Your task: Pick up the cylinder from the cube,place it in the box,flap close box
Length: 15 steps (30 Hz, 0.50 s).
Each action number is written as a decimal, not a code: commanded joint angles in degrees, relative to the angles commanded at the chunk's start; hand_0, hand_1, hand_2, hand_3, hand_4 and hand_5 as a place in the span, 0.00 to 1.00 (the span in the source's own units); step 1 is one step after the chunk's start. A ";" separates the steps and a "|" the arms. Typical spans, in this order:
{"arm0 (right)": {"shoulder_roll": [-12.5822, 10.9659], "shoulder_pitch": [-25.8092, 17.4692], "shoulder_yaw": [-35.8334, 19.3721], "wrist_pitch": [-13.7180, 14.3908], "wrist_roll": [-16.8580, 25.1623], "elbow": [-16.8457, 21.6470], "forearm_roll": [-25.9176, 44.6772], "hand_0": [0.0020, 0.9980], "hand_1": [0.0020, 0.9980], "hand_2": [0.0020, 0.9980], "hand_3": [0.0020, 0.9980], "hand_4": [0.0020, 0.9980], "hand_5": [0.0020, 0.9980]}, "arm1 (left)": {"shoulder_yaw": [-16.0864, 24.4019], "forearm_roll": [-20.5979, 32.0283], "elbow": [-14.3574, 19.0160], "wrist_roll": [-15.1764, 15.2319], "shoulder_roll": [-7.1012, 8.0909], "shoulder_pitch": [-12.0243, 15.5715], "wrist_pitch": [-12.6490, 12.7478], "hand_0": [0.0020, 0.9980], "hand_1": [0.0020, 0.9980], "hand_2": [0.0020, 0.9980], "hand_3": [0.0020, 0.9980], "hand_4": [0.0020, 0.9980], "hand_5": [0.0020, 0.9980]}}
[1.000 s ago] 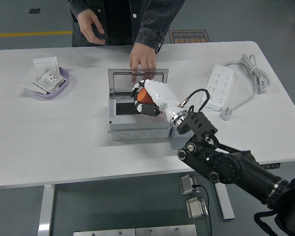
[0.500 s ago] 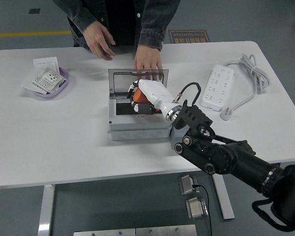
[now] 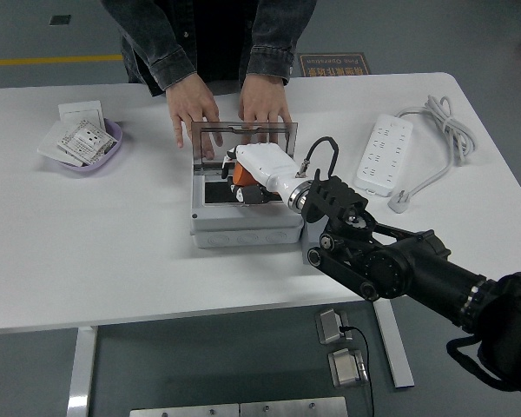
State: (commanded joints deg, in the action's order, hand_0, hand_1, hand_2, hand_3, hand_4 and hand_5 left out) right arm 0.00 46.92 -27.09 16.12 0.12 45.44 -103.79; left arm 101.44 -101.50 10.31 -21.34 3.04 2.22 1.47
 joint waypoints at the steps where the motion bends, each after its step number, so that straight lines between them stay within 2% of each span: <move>1: 0.00 0.02 0.11 0.04 0.04 -0.03 0.07 0.42 0.46 0.54 0.64 0.84 0.59 | -0.03 0.00 0.00 -0.01 -0.02 -0.02 -0.02 0.64 0.68 0.64 0.63 0.73 0.47; 2: 0.00 0.03 0.21 0.06 0.09 -0.06 0.14 0.44 0.47 0.57 0.67 0.89 0.66 | -0.04 -0.01 0.00 -0.01 -0.04 -0.04 -0.03 0.64 0.68 0.64 0.63 0.73 0.46; 13: -0.17 -0.30 1.14 0.46 0.62 -0.03 1.03 0.43 0.44 0.54 0.68 0.90 0.68 | -0.03 -0.40 0.00 -0.02 -0.18 -0.09 -0.17 0.64 0.68 0.64 0.63 0.73 0.46; 14: -0.36 -0.51 0.89 0.52 0.63 0.50 1.19 0.42 0.38 0.49 0.67 0.91 0.69 | -0.02 -0.42 0.00 -0.04 -0.22 -0.05 -0.18 0.64 0.68 0.64 0.63 0.73 0.46; 15: -0.67 -0.84 0.44 0.56 0.58 1.33 1.40 0.42 0.38 0.49 0.67 0.91 0.69 | 0.02 -0.47 0.00 -0.05 -0.26 -0.01 -0.19 0.64 0.68 0.64 0.63 0.73 0.46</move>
State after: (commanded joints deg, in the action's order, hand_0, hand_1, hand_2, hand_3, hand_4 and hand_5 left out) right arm -0.67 46.08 -26.64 16.68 0.70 46.77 -102.39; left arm 101.46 -101.97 10.31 -21.39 2.79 2.21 1.28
